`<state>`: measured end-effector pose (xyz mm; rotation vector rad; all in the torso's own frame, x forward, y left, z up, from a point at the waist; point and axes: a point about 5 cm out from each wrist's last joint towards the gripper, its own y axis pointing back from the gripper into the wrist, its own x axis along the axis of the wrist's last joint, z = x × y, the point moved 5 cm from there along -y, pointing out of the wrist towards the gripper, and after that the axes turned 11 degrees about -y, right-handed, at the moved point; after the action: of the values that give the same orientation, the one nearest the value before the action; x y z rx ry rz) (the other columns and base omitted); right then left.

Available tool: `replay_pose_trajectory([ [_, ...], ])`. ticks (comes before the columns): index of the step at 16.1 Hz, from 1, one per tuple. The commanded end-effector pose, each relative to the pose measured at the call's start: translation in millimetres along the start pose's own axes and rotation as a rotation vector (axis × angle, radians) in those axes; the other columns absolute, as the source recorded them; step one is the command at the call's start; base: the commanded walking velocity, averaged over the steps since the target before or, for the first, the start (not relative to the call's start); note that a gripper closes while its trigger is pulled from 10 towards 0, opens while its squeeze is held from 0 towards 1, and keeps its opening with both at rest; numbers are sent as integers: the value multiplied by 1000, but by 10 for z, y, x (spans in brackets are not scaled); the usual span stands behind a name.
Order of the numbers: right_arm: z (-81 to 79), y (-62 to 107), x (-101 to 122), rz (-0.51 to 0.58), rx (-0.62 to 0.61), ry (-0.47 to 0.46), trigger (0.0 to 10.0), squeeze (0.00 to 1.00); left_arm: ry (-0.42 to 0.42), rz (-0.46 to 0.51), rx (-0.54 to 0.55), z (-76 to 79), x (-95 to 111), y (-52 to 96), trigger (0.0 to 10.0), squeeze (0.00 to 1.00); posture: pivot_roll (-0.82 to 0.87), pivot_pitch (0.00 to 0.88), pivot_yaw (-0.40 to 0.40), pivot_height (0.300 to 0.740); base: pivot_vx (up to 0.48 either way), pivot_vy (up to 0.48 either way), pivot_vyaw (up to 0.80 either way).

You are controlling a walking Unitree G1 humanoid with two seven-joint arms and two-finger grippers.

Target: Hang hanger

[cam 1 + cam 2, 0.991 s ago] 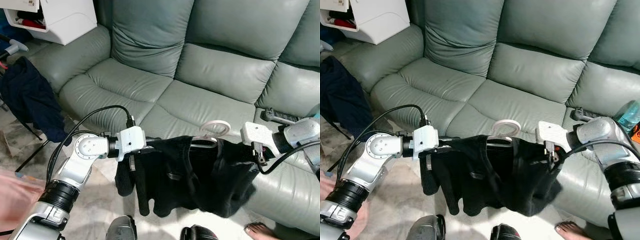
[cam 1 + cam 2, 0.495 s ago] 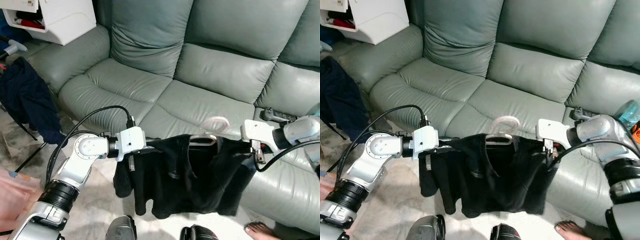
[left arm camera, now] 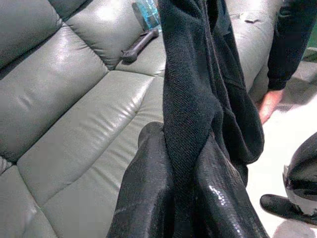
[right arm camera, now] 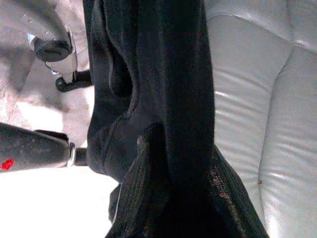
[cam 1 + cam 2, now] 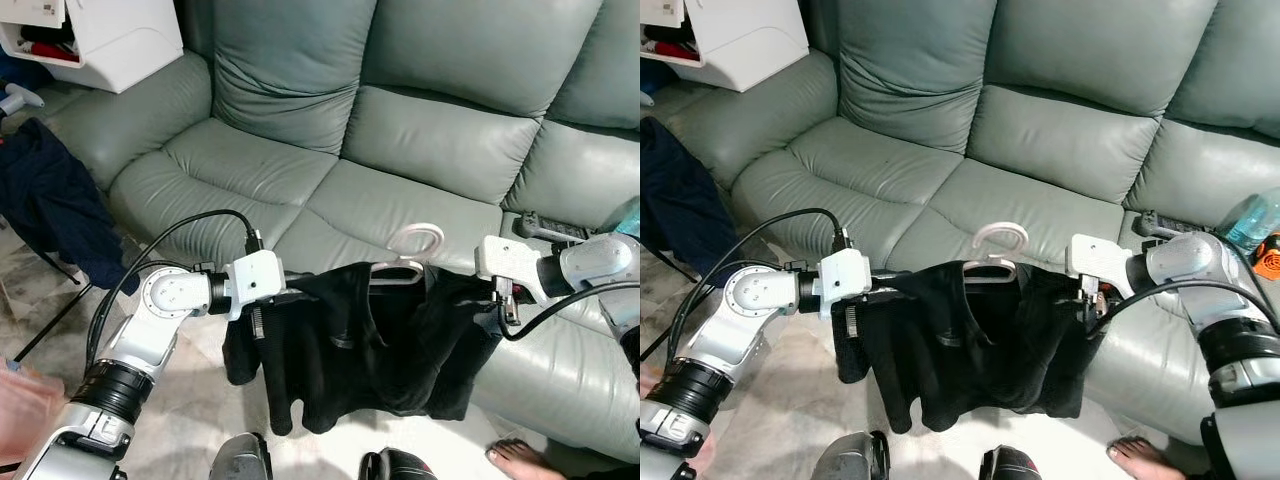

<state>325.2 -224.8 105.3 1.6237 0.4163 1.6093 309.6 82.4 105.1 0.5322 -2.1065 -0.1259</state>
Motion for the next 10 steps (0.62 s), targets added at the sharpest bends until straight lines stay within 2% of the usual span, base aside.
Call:
replay_pose_trajectory([
  [1,14,-18,143,80,-8,7,0,0,-33,26,10,-35,64,-39,0,0,-66,76,21,740,0,0,0],
  [2,-4,-35,163,93,3,3,0,0,-32,11,20,-46,29,-33,0,0,-66,76,21,740,0,0,0],
  [3,-23,-52,177,103,15,-1,0,0,-31,-7,36,-62,-12,-26,4275,149,-65,71,21,740,0,0,0],
  [4,-30,-60,181,107,20,-3,0,0,-34,-15,46,-73,-30,-24,5961,502,-65,71,21,740,0,0,0],
  [5,-43,-87,179,111,24,-6,0,0,-3,-44,68,-100,-108,-7,10000,1000,-62,67,21,740,0,0,0],
  [7,-20,-165,107,87,-18,-26,0,0,-74,-102,149,-209,-201,54,10000,1000,-59,63,22,740,0,0,0],
  [8,-1,-186,88,81,-40,-36,0,0,-79,-104,170,-242,-202,65,10000,1000,-58,62,24,740,0,0,0],
  [10,61,-325,47,101,-144,-119,0,0,-131,-116,264,-393,-203,157,10000,1000,-62,59,29,740,0,0,0],
])
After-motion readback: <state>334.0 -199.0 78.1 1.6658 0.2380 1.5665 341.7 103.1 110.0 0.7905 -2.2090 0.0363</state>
